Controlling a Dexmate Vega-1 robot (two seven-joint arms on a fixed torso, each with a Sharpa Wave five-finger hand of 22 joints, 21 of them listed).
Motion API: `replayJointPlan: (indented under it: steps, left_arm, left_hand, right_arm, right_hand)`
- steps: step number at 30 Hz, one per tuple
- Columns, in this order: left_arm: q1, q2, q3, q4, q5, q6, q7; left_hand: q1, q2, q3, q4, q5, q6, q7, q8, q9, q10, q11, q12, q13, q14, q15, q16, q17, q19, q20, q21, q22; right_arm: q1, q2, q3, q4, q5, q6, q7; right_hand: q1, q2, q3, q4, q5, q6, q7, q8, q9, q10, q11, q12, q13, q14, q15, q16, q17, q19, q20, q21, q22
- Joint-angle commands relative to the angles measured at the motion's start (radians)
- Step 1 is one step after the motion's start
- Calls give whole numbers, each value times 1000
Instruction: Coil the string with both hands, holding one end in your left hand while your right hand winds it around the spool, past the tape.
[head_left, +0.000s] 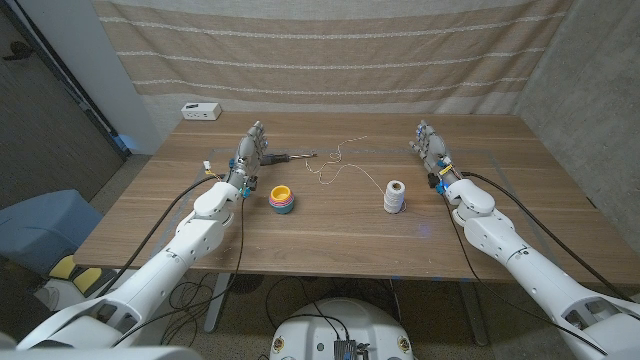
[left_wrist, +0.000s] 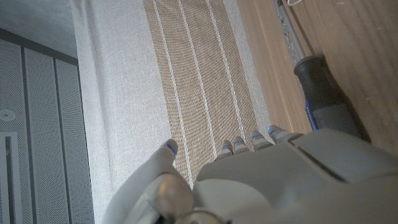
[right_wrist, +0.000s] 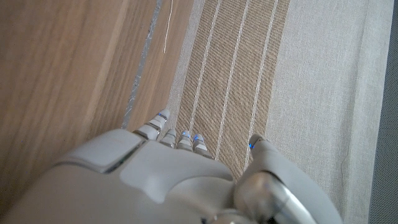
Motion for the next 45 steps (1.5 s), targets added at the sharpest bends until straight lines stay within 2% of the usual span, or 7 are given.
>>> replayJointPlan:
  steps: [1, 5, 7, 12, 19, 29, 45]
  left_arm:
    - [2, 59, 20, -71, 70, 96, 72]
    - [-11, 108, 38, -127, 125, 195, 120]
    - [-21, 122, 40, -139, 129, 234, 126]
    - [-47, 162, 56, -173, 178, 321, 157]
    - [-71, 232, 95, -273, 321, 456, 248]
    - [-119, 299, 159, -365, 520, 634, 298]
    - [-270, 386, 348, -489, 854, 941, 131]
  left_hand:
    - [50, 23, -2, -55, -19, -26, -60, 7, 6, -68, 23, 14, 7, -45, 86, 6, 4, 75, 122, 13, 8]
    - [92, 27, 12, -96, -45, 37, -67, 17, 7, 10, 96, 29, 10, 24, 105, 11, 5, 93, 170, 10, 11]
    - [144, 40, 38, -142, -78, 130, -34, 25, 8, 102, 101, 44, 12, 121, 118, 22, 6, 149, 194, 23, 14]
    - [180, 61, 61, -167, -89, 165, -9, 25, 9, 128, 114, 43, 12, 138, 121, 14, 5, 179, 212, 29, 14]
    - [207, 66, 76, -189, -96, 171, -11, 22, 9, 141, 105, 42, 12, 143, 116, 10, 5, 185, 209, 28, 14]
    - [306, 50, 107, -284, -108, 232, -25, 23, 11, 210, 95, 44, 15, 243, 57, 21, 7, 224, 193, 28, 16]
    - [427, 13, 107, -338, -112, 299, -15, 28, 14, 299, 75, 55, 27, 364, 6, 40, 19, 313, 200, 52, 22]
  right_arm:
    - [17, 5, -5, 25, 18, -17, 33]
    - [27, 8, -11, 36, 21, -24, 47]
    - [30, 13, -12, 44, 17, -15, 48]
    - [33, 17, -13, 50, 19, -10, 56]
    - [32, 26, -13, 62, 18, 14, 63]
    - [31, 31, -15, 66, 13, 30, 65]
    - [14, 42, -11, 72, 15, 69, 72]
  right_hand:
    - [5, -9, 2, -3, 6, 2, 6, 10, 4, 19, 14, 10, 4, 26, 27, 15, 5, 28, 20, 10, 4]
    - [3, -17, -2, -5, 6, 16, 12, 13, 5, 31, 22, 12, 4, 39, 38, 17, 5, 31, 46, 9, 5]
    - [2, -20, -4, -6, 6, 21, 15, 14, 5, 32, 29, 12, 4, 39, 38, 15, 5, 32, 47, 9, 5]
    - [2, -22, -5, -8, 7, 25, 15, 15, 5, 36, 30, 11, 4, 41, 46, 14, 5, 32, 59, 8, 5]
    - [2, -25, -6, -11, 7, 31, 18, 16, 5, 38, 39, 11, 4, 42, 52, 13, 5, 34, 61, 8, 5]
    - [3, -28, -8, -14, 7, 36, 19, 16, 5, 39, 43, 9, 4, 43, 60, 10, 4, 36, 64, 8, 6]
    - [6, -29, -8, -19, 8, 43, 16, 15, 5, 41, 44, 8, 5, 46, 57, 9, 4, 37, 66, 8, 6]
